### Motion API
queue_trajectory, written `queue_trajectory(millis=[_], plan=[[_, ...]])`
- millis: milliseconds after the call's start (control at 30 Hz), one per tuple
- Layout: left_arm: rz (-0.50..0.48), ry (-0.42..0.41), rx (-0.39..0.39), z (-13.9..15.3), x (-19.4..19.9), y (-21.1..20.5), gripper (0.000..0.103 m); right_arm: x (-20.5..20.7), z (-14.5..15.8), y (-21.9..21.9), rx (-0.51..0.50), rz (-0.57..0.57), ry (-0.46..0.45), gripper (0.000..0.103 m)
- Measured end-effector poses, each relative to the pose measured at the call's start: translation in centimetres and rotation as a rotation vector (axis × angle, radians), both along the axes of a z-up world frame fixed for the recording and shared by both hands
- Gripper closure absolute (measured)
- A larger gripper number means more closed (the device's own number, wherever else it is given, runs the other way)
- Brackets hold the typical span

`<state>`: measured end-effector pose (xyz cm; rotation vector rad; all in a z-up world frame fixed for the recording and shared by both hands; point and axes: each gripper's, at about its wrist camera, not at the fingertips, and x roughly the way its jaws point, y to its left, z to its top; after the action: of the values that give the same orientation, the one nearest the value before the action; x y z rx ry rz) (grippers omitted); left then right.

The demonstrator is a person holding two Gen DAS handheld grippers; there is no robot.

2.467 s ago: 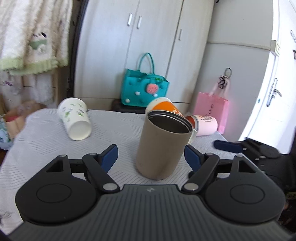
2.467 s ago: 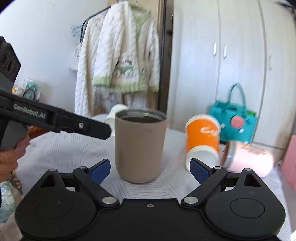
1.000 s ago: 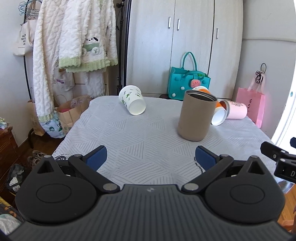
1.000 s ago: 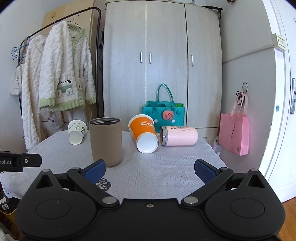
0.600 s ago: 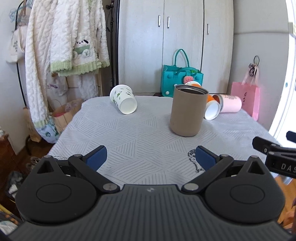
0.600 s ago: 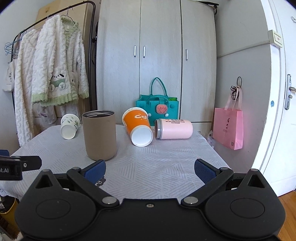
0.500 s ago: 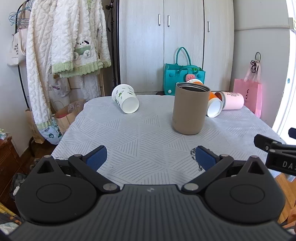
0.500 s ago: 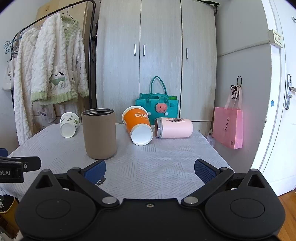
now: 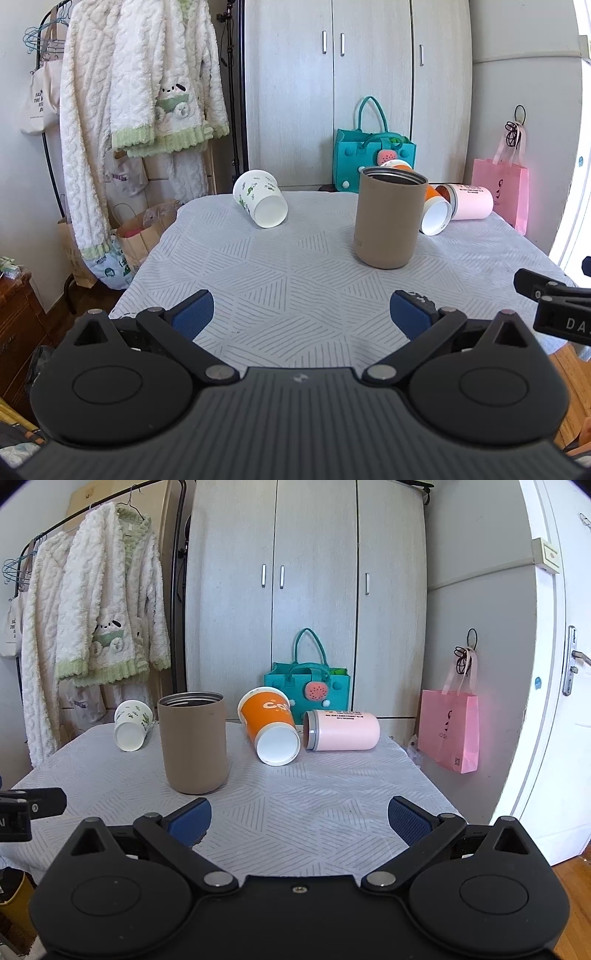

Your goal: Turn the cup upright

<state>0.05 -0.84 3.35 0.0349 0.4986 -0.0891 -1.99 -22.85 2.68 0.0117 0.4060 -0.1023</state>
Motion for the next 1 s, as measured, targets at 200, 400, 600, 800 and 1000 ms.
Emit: queue_trajectory(millis=[200, 400, 600, 800, 1000], plan=[[-0.002, 0.011, 0.003, -0.13, 0.12, -0.04, 0.0, 0.04, -0.01, 0.24, 0.0, 0.001, 0.008, 0.0], [-0.001, 0.008, 0.014, -0.23, -0.04, -0.03, 0.0, -0.17, 0.02, 0.32, -0.01, -0.019, 0.006, 0.0], [-0.007, 0.011, 0.009, -0.19, -0.29, 0.12, 0.0, -0.39, 0.02, 0.37, -0.017, -0.027, 0.005, 0.0], [-0.007, 0.014, 0.002, -0.15, -0.38, 0.1, 0.0, -0.45, 0.03, 0.38, -0.019, -0.036, 0.004, 0.0], [0.006, -0.008, -0.006, 0.13, -0.64, 0.23, 0.0, -0.58, 0.09, 0.3, -0.017, -0.048, 0.002, 0.0]])
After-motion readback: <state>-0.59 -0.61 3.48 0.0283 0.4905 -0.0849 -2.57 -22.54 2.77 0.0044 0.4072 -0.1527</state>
